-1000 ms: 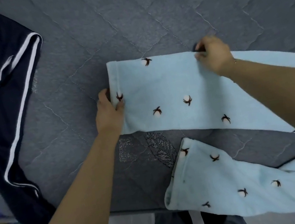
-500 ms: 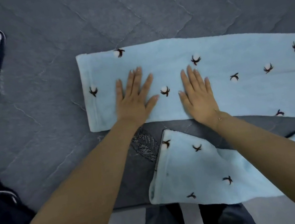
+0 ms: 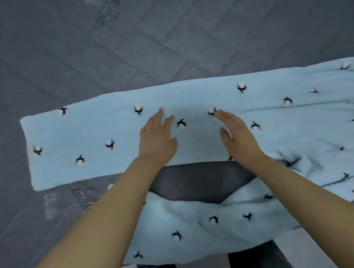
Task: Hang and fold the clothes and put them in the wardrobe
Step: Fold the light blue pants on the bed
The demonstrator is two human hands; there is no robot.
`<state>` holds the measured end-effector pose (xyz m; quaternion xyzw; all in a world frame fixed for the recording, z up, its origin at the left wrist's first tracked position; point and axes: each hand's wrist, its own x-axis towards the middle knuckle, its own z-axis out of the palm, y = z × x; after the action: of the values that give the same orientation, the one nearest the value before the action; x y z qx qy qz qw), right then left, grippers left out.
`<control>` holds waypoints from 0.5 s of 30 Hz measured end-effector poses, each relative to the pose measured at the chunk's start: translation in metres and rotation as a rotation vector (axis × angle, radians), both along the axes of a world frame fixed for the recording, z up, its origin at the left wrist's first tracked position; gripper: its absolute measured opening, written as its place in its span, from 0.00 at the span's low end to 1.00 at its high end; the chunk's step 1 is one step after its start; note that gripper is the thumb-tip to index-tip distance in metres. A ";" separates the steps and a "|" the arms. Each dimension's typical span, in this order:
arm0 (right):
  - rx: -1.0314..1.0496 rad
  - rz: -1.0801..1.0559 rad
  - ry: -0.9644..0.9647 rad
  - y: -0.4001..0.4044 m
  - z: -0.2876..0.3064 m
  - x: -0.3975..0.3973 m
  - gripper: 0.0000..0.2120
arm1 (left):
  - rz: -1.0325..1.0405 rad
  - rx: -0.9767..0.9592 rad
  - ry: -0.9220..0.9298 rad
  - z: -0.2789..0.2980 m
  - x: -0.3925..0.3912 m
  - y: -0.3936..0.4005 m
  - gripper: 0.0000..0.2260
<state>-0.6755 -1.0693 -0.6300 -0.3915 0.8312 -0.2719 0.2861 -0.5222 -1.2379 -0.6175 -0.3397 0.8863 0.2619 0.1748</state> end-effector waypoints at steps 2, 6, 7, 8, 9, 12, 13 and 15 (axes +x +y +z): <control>0.034 -0.025 0.027 0.045 0.008 -0.056 0.18 | -0.006 0.021 0.044 0.003 -0.055 0.036 0.27; 0.119 -0.014 0.124 0.119 0.020 -0.175 0.16 | -0.056 0.042 0.126 0.003 -0.165 0.092 0.24; 0.139 -0.008 0.145 0.132 0.023 -0.203 0.16 | -0.053 0.048 0.136 0.002 -0.189 0.101 0.23; 0.153 -0.004 0.169 0.143 0.024 -0.230 0.16 | -0.043 0.054 0.144 0.000 -0.212 0.109 0.23; 0.161 0.000 0.196 0.151 0.024 -0.255 0.16 | -0.031 0.053 0.149 -0.002 -0.232 0.113 0.23; 0.198 0.024 0.254 0.160 0.015 -0.322 0.16 | -0.014 -0.028 0.164 -0.012 -0.279 0.112 0.21; 0.208 0.032 0.269 0.159 0.010 -0.341 0.17 | 0.000 -0.056 0.171 -0.015 -0.289 0.108 0.20; 0.244 0.029 0.276 0.153 -0.003 -0.369 0.18 | 0.064 -0.095 0.182 -0.025 -0.307 0.098 0.17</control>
<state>-1.0441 -0.9167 -0.6331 -0.3993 0.8837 -0.1087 0.2187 -0.8288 -1.1401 -0.6427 -0.3507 0.8986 0.2547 0.0689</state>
